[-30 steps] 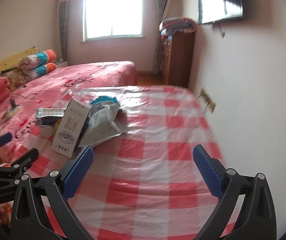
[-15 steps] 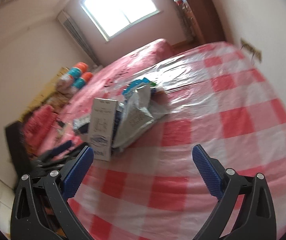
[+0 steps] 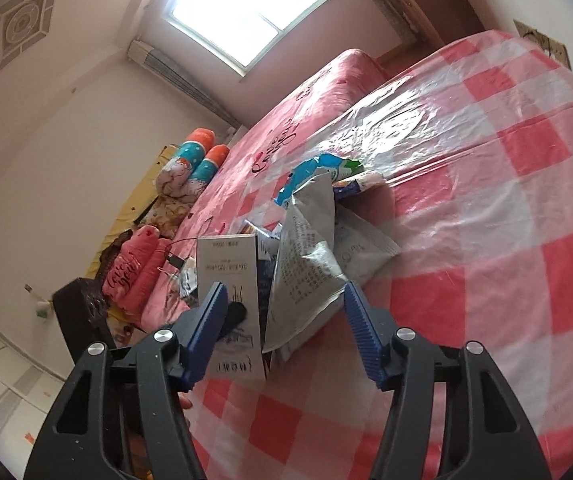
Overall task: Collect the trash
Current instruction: 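Grasp the blue milk carton with the left tool while the right tool grasps a white wrapper, then lift the carton with the left tool while the right tool lifts the white wrapper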
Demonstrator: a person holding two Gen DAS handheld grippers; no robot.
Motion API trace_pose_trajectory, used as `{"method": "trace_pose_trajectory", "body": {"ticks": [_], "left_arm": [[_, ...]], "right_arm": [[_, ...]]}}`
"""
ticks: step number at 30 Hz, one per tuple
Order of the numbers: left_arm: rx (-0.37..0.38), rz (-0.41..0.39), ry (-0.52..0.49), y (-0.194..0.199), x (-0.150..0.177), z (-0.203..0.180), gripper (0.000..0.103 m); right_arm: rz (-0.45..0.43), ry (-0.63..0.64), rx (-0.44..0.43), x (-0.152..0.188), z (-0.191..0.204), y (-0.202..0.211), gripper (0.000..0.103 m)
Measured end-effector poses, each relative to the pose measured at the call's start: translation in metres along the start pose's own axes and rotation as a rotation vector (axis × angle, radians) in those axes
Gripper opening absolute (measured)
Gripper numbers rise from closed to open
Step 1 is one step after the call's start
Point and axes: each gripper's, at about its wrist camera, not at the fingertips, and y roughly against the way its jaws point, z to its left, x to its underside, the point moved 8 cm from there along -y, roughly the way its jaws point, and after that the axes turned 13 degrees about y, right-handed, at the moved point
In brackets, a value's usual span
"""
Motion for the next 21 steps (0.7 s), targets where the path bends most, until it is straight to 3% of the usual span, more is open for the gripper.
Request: {"method": "trace_pose_trajectory", "body": {"ticks": [4,8,14,18,20,21], "left_arm": [[0.021,0.014,0.040,-0.008,-0.002,0.001,0.064],[0.025,0.011,0.041,-0.011,-0.001,0.000,0.063],[0.050,-0.002,0.060,-0.008,-0.001,0.000,0.049],[0.060,-0.010,0.092,-0.004,-0.001,0.002,0.047],[0.062,-0.014,0.097,-0.002,0.000,0.002,0.045],[0.068,-0.016,0.097,0.001,0.000,0.002,0.043]], "right_arm": [[0.025,-0.026,-0.074,-0.005,0.000,-0.012,0.058],[0.065,0.004,-0.022,-0.004,-0.004,-0.027,0.060],[0.070,0.019,-0.016,-0.009,-0.003,-0.043,0.060],[0.078,-0.005,-0.010,-0.009,-0.009,-0.055,0.066],[0.077,0.007,0.000,-0.007,-0.009,-0.061,0.064],[0.074,0.015,0.009,-0.006,-0.009,-0.062,0.054]]}}
